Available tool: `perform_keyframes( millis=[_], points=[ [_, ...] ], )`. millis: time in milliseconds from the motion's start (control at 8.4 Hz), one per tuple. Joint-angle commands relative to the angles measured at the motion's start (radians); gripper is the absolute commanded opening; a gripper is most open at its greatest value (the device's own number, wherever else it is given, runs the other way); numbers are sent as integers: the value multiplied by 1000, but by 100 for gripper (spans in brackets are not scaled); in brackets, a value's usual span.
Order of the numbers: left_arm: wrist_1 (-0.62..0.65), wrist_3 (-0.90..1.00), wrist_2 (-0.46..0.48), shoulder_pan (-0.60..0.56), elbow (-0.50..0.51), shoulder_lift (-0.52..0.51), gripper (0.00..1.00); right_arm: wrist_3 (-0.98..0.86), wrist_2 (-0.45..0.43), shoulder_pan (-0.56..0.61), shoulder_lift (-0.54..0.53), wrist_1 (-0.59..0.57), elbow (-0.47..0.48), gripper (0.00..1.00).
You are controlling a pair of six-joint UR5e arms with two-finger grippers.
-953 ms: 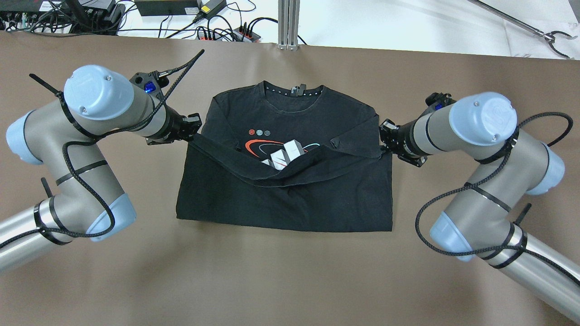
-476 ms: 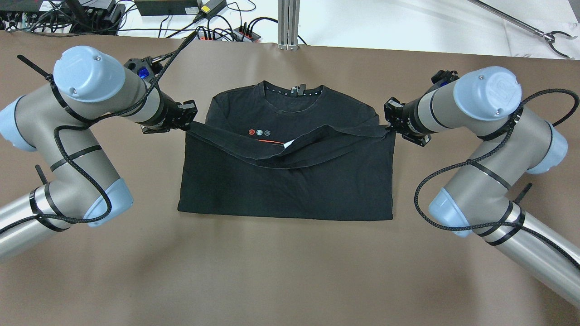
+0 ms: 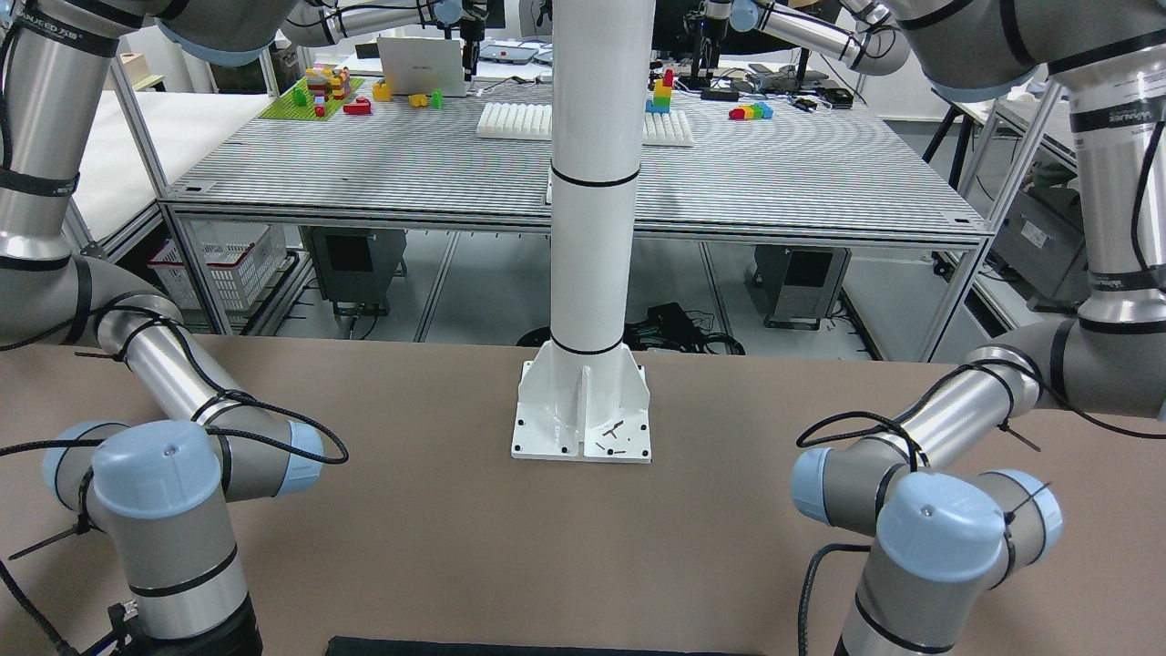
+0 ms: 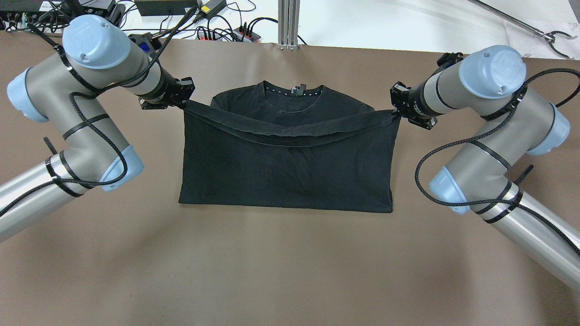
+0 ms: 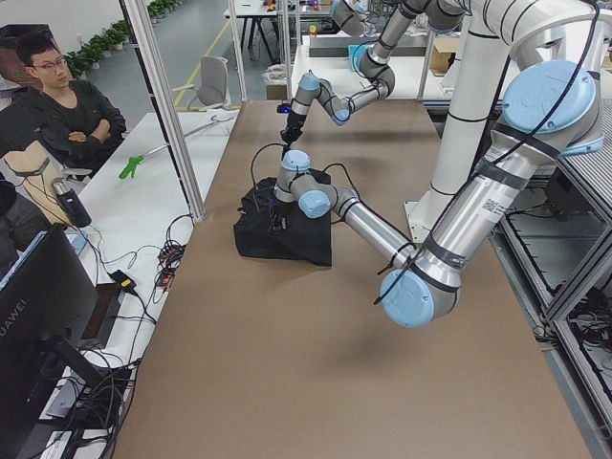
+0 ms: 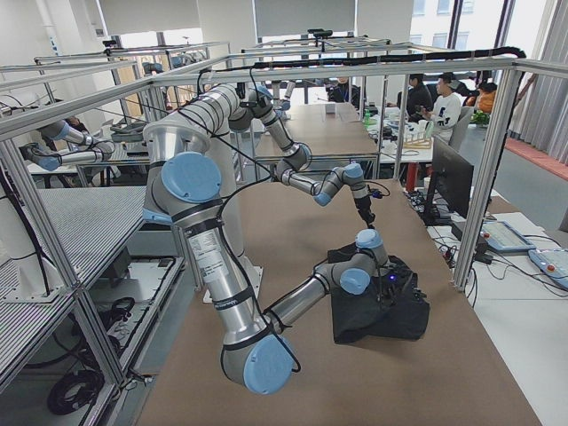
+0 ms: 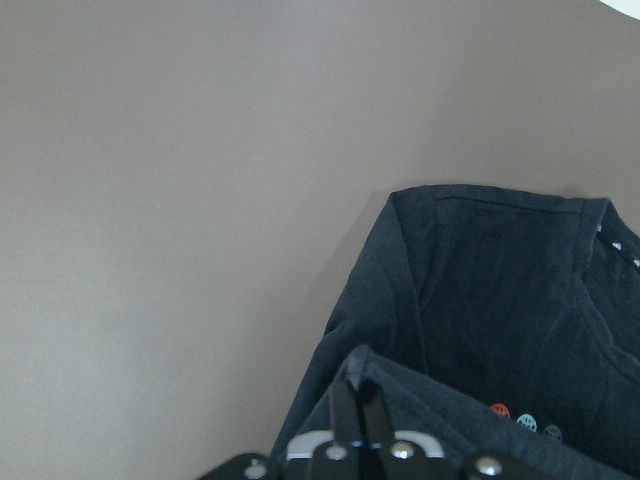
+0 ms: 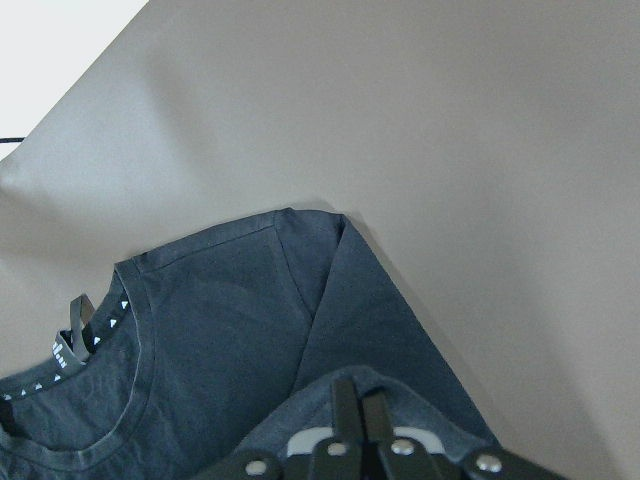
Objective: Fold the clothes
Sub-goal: 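Release the hem at the collar and raise both grippers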
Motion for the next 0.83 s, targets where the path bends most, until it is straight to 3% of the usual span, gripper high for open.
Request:
perform_keyframes(
  millis=[0,476,596,715],
  points=[
    [-121,8,1,-12,223,-99,0,-21,-15,7,32,153,-170,0],
    [-322,11,12,-11,455,-147,0,-17,-50,5,64,215,-281,1],
    [-330,13,10,-11,463,-149,3,-12,-55,5,64,246,-302,7],
    [-330,13,12,-11,463,-149,12,-7,-96,5,71,264,-310,30]
  ],
)
